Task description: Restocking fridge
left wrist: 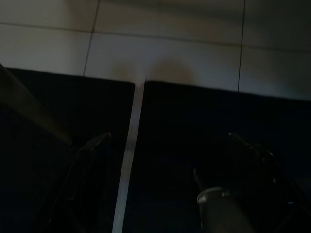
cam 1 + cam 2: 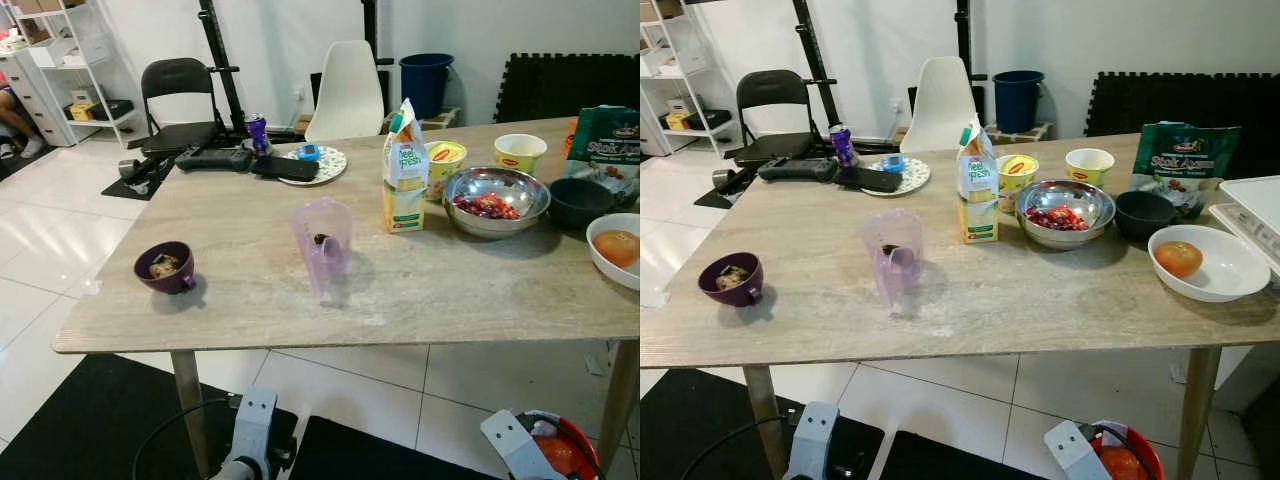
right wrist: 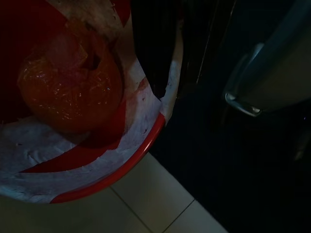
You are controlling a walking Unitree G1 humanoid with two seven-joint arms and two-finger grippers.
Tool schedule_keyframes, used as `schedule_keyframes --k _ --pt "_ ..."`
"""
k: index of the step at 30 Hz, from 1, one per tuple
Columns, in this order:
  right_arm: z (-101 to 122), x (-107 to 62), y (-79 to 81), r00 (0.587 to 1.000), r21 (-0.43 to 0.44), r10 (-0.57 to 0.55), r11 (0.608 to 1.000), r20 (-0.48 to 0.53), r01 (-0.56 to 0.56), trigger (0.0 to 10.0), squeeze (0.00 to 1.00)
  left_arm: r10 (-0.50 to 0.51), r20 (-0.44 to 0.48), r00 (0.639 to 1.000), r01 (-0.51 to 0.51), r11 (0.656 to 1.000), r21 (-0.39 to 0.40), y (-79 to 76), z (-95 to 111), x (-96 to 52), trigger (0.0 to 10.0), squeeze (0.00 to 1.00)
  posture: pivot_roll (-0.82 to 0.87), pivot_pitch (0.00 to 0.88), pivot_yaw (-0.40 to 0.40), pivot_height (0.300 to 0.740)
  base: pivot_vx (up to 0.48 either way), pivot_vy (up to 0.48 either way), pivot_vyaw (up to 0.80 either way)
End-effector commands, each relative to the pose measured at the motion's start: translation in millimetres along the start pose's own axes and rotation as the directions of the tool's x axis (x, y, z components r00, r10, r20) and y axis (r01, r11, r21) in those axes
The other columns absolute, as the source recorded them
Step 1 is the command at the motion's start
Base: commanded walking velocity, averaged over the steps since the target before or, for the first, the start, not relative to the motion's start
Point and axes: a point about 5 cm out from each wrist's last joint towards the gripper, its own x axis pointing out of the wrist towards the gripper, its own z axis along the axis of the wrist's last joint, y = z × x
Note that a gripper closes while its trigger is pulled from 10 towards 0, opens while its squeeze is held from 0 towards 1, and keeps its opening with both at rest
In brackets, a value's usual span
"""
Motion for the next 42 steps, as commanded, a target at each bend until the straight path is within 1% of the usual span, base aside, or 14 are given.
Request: schedule_keyframes --k 1,2,3,5,6,7,11,17,21,24,29,32,34,42 --pt "4.9 0.9 1.6 0.999 0.012 -0.017 1.000 0.031 0.017 0.0 0.00 0.027 -0.001 1.000 -0.027 0.998 -0.055 1.2 -6.6 -2.9 10.0 0.00 -0.08 0.100 0.098 0.740 0.000 0.000 0.00" --pt "4.9 0.9 1.6 0.999 0.012 -0.017 1.000 0.031 0.017 0.0 0.00 0.027 -0.001 1.000 -0.027 0.998 -0.055 1.2 -6.6 -2.9 10.0 0.00 -0.08 0.100 0.098 0.740 0.000 0.000 0.00" --pt "8.0 1.7 1.4 0.997 0.071 -0.045 0.997 0.055 0.041 3.5 0.00 0.034 0.014 0.999 -0.033 0.997 -0.069 2.8 -6.9 -4.1 10.0 0.00 -0.08 0.097 0.091 0.740 0.000 0.000 0.00" --pt "9.0 2.0 1.1 0.997 0.089 -0.053 0.995 0.061 0.047 3.5 0.00 0.031 0.021 0.999 -0.030 0.997 -0.070 2.6 -6.5 -4.3 10.0 0.00 -0.08 0.097 0.091 0.740 0.000 0.000 0.00" --pt "10.7 2.2 0.4 0.995 0.100 -0.063 0.993 0.072 0.055 8.4 0.00 0.031 0.027 0.999 -0.029 0.997 -0.074 2.5 -6.4 -4.5 10.0 0.00 -0.08 0.096 0.089 0.740 0.000 0.000 0.00" --pt "12.6 2.7 0.0 0.995 0.112 -0.066 0.992 0.076 0.057 10.0 0.00 0.030 0.028 0.999 -0.028 0.996 -0.080 2.4 -6.7 -4.6 10.0 0.00 -0.08 0.093 0.091 0.740 0.000 0.000 0.00" --pt "14.9 3.3 -1.9 0.993 0.108 -0.084 0.991 0.081 0.075 10.0 0.00 0.024 0.023 0.999 -0.023 0.997 -0.079 2.2 -7.4 -4.7 10.0 0.00 -0.08 0.094 0.089 0.740 0.000 0.000 0.00" --pt "9.1 3.2 -2.3 0.995 0.102 -0.085 0.992 0.050 0.079 10.0 0.00 0.027 0.001 1.000 -0.027 0.996 -0.089 2.7 -10.1 -4.9 10.0 0.00 -0.08 0.097 0.080 0.740 0.000 0.000 0.00" --pt "0.4 2.7 0.0 0.996 0.149 -0.088 0.985 0.014 0.085 10.0 0.00 0.014 -0.030 0.999 -0.016 0.996 -0.086 2.0 -15.6 -6.1 10.0 0.00 -0.08 0.100 0.074 0.740 0.000 0.000 0.00" --pt "-2.1 2.6 2.3 0.997 0.174 -0.079 0.982 0.009 0.077 10.0 0.00 0.013 -0.037 0.999 -0.016 0.997 -0.080 1.9 -17.3 -6.7 10.0 0.00 -0.08 0.100 0.074 0.740 0.000 0.000 0.00" --pt "-4.3 2.5 5.9 0.997 0.152 -0.072 0.986 0.001 0.071 10.0 0.00 0.004 -0.048 0.999 -0.007 0.998 -0.063 2.4 -19.2 -7.3 10.0 0.00 -0.08 0.114 0.086 0.740 0.000 0.000 0.00" --pt "-5.3 2.4 6.0 0.997 0.188 -0.074 0.979 -0.003 0.074 10.0 0.00 0.002 -0.052 0.999 -0.005 0.998 -0.058 2.6 -20.2 -7.6 10.0 0.00 -0.08 0.114 0.087 0.740 0.000 0.000 0.00" --pt "-4.0 2.3 7.3 0.998 0.215 -0.065 0.975 0.017 0.060 10.0 0.00 0.007 -0.056 0.998 -0.010 0.998 -0.058 3.4 -21.7 -8.2 10.0 0.00 -0.08 0.111 0.084 0.740 0.000 0.000 -0.64" --pt "-4.9 2.3 7.2 0.998 0.213 -0.066 0.975 0.015 0.061 10.0 0.00 0.004 -0.057 0.998 -0.008 0.998 -0.058 2.2 -21.5 -7.8 10.0 0.00 -0.09 0.115 0.085 0.740 0.000 0.000 -0.80"
